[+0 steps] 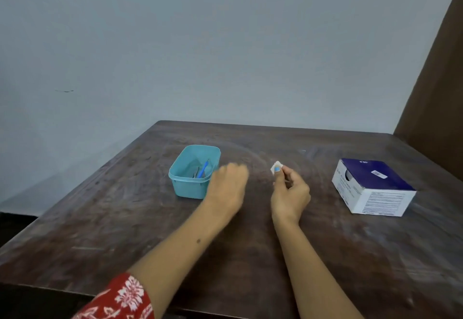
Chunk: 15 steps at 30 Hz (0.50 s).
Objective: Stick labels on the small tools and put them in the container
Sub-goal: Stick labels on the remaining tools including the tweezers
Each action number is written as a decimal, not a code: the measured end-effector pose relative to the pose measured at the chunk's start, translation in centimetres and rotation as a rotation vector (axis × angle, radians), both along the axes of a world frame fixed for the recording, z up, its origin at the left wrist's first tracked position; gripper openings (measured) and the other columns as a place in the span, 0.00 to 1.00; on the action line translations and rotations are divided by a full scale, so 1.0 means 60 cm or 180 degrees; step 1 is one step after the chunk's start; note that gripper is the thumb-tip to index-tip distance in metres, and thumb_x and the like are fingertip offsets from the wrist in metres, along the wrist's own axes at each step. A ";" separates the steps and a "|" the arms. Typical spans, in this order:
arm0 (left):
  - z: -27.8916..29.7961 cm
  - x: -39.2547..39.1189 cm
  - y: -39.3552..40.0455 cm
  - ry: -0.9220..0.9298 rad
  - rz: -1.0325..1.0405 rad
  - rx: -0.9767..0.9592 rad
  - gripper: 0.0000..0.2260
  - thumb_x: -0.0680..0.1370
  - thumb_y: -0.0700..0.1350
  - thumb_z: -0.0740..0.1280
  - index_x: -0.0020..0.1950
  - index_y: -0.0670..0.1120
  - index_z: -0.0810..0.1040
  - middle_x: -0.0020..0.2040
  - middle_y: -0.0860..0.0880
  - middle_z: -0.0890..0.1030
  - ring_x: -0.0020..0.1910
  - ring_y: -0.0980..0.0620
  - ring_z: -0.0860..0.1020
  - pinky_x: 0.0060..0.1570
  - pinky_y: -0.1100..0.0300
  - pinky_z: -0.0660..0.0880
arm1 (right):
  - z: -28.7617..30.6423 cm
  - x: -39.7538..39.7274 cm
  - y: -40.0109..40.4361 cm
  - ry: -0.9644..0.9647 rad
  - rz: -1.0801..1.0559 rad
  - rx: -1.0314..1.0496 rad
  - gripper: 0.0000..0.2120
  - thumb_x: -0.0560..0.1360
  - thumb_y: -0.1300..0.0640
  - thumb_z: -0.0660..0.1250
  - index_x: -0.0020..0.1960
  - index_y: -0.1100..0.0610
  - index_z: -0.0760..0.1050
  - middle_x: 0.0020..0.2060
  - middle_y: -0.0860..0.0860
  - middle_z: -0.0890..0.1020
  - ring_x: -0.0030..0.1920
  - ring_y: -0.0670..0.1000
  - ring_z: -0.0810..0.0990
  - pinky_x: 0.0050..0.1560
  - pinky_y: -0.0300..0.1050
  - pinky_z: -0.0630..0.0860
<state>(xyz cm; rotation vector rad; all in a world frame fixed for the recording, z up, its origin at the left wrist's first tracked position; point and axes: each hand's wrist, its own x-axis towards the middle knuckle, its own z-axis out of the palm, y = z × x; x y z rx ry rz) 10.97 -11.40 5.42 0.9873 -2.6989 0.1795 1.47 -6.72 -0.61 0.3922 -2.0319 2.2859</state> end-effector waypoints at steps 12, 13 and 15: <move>-0.049 -0.024 0.007 -0.0166 0.0032 0.0098 0.09 0.77 0.35 0.60 0.56 0.41 0.73 0.55 0.43 0.78 0.53 0.44 0.77 0.46 0.54 0.71 | -0.008 -0.002 -0.003 0.0039 0.0479 0.0138 0.07 0.74 0.58 0.69 0.50 0.55 0.82 0.37 0.47 0.84 0.37 0.48 0.82 0.47 0.50 0.80; -0.052 -0.020 0.003 0.0020 0.0034 0.0191 0.08 0.77 0.35 0.60 0.55 0.42 0.73 0.54 0.43 0.78 0.53 0.44 0.77 0.45 0.54 0.71 | -0.007 -0.001 -0.002 0.0017 0.0531 0.0108 0.06 0.74 0.58 0.69 0.50 0.55 0.82 0.36 0.46 0.83 0.34 0.46 0.81 0.45 0.48 0.81; -0.062 -0.014 -0.008 0.0704 0.0001 0.0440 0.07 0.76 0.35 0.60 0.52 0.41 0.74 0.52 0.43 0.79 0.51 0.43 0.77 0.45 0.53 0.72 | -0.005 0.001 -0.001 -0.0080 0.0618 0.0012 0.06 0.74 0.60 0.68 0.50 0.55 0.81 0.35 0.46 0.83 0.30 0.42 0.79 0.42 0.44 0.80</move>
